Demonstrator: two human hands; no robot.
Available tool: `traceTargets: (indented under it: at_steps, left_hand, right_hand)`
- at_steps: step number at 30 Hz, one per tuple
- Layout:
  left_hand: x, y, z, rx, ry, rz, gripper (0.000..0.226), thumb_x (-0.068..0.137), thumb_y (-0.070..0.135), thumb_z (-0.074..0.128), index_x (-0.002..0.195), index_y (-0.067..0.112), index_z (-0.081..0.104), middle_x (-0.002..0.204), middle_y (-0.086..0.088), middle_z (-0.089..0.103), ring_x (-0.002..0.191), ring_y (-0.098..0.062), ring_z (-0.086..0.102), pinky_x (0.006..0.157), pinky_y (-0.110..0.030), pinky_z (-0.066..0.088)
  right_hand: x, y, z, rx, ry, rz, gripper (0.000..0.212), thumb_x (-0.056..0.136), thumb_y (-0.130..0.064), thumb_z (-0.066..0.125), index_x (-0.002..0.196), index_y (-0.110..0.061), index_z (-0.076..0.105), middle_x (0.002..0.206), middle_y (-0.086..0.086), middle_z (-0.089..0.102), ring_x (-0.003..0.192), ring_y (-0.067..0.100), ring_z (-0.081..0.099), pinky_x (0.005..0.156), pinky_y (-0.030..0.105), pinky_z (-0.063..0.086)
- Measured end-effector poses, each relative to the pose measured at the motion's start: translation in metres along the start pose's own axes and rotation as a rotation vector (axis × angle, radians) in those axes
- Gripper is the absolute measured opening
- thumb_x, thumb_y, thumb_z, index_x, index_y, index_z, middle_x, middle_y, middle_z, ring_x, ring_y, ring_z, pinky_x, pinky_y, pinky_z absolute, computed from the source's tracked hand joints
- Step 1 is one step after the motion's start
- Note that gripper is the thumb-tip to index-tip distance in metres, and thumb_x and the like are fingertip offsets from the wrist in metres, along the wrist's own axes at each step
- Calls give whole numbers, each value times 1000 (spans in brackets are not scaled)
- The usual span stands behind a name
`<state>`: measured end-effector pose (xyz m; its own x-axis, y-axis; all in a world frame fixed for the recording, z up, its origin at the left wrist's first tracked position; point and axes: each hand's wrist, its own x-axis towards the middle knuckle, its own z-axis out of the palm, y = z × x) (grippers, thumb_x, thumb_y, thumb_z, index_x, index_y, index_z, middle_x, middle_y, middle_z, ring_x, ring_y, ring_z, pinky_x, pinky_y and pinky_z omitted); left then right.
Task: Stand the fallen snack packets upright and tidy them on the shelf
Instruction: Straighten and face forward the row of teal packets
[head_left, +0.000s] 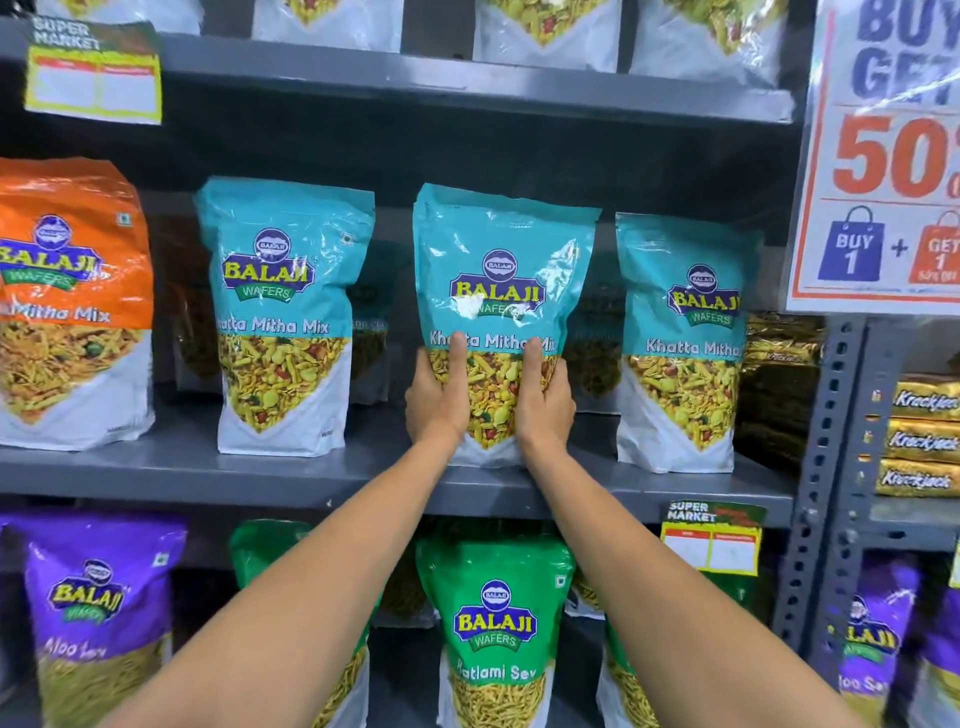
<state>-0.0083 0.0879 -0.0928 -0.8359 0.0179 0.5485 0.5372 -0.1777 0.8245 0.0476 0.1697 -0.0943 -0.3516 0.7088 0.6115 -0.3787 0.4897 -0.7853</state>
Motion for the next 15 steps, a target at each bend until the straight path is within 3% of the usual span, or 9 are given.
traceTargets:
  at_steps: [4,7,9,12,15]
  left_hand:
    - [3,-4,-1,4,-21,-3,77,62,92,25,118,45,48,104,15,59,110,-22,59,87,-33,36]
    - [3,-6,-2,9,-26,-9,74,70,84,34,120,32,49,118,4,61,113,-24,58,90,-32,39]
    - [1,-4,-4,-18,103,29,67,78,71,45,117,16,48,122,-9,56,111,-27,56,92,-37,44]
    - [-8,2,-12,20,420,278,50,83,49,54,100,2,51,102,-16,54,92,-31,53,82,-39,42]
    - [-33,9,-5,-16,347,506,32,86,35,54,84,4,48,83,-10,50,73,-24,47,67,-35,39]
  right_hand:
    - [2,3,1,14,-5,-12,51,81,-75,34,103,-34,53,103,-9,64,95,11,53,82,28,34]
    - [1,3,2,-3,8,5,55,84,-71,36,105,-22,51,103,-2,62,90,13,51,79,28,34]
    - [0,1,-2,-10,154,-1,52,89,-61,38,101,-11,48,104,7,55,90,20,51,76,29,35]
    - [0,0,-24,56,409,-112,37,93,-42,42,89,-5,45,98,15,48,86,25,48,77,30,37]
    - [8,2,-64,37,532,-231,26,92,-29,44,85,-4,46,93,18,49,87,27,45,79,25,32]
